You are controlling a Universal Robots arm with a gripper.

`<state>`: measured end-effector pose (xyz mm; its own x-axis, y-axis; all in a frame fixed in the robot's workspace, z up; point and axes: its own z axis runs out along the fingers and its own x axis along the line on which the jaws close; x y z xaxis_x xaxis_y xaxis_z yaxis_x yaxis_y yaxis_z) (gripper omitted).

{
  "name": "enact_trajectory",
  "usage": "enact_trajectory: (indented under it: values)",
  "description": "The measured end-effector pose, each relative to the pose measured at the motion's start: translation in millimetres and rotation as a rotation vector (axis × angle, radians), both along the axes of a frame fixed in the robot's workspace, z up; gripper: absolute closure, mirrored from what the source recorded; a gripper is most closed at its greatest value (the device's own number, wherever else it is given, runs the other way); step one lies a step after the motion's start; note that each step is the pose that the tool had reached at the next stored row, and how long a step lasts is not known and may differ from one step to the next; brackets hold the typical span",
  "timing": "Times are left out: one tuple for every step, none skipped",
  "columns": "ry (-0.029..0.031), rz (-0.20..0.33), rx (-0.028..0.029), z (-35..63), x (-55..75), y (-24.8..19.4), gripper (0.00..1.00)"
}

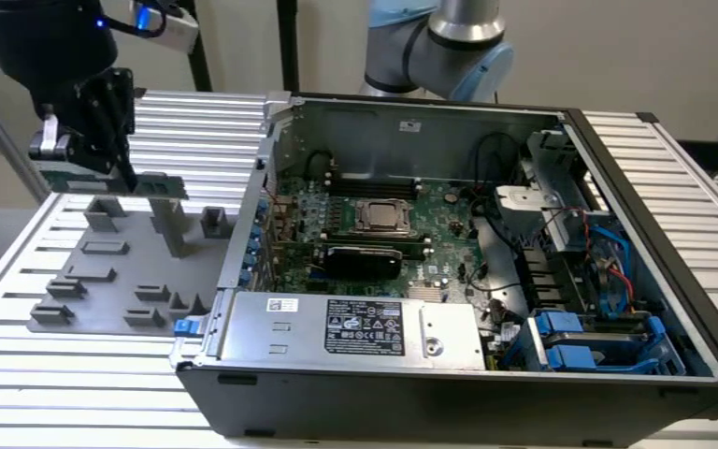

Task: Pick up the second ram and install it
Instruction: 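Pick up the second ram and move it above second insertion slot, then insert the second ram into the second slot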

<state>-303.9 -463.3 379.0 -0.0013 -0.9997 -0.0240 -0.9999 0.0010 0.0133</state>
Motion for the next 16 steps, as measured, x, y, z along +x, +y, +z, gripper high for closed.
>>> enact_trajectory:
  values:
    - [0.0001,0.000,0.0000,4.5,4.5,0.0,1.00]
    - [0.0001,0.000,0.0001,8.8,9.0,0.0,1.00]
    - [0.0002,0.000,0.0000,12.7,13.5,0.0,1.00]
    - [0.0001,0.000,0.0001,16.3,18.0,0.0,1.00]
    - [0.0000,0.000,0.0002,19.3,22.5,0.0,1.00]
    - [0.0001,0.000,0.0001,22.3,27.0,0.0,1.00]
    - [0.0002,0.000,0.0000,25.3,31.6,0.0,1.00]
    - [0.0000,0.000,0.0001,28.0,36.4,0.0,1.00]
    - [0.0000,0.000,0.0001,30.2,40.9,0.0,1.00]
    - [0.0002,0.000,0.0001,32.1,45.5,0.0,1.00]
    - [0.0002,0.000,0.0001,33.3,50.0,0.0,1.00]
    - [0.0002,0.000,0.0000,33.9,54.5,0.1,1.00]
    - [0.0001,0.000,0.0001,34.2,59.2,0.3,1.00]
    - [0.0001,0.000,0.0000,34.4,63.5,0.4,1.00]
    - [0.0001,0.000,0.0000,34.5,68.3,0.5,1.00]
    - [0.0001,0.000,0.0001,34.4,72.8,0.7,1.00]
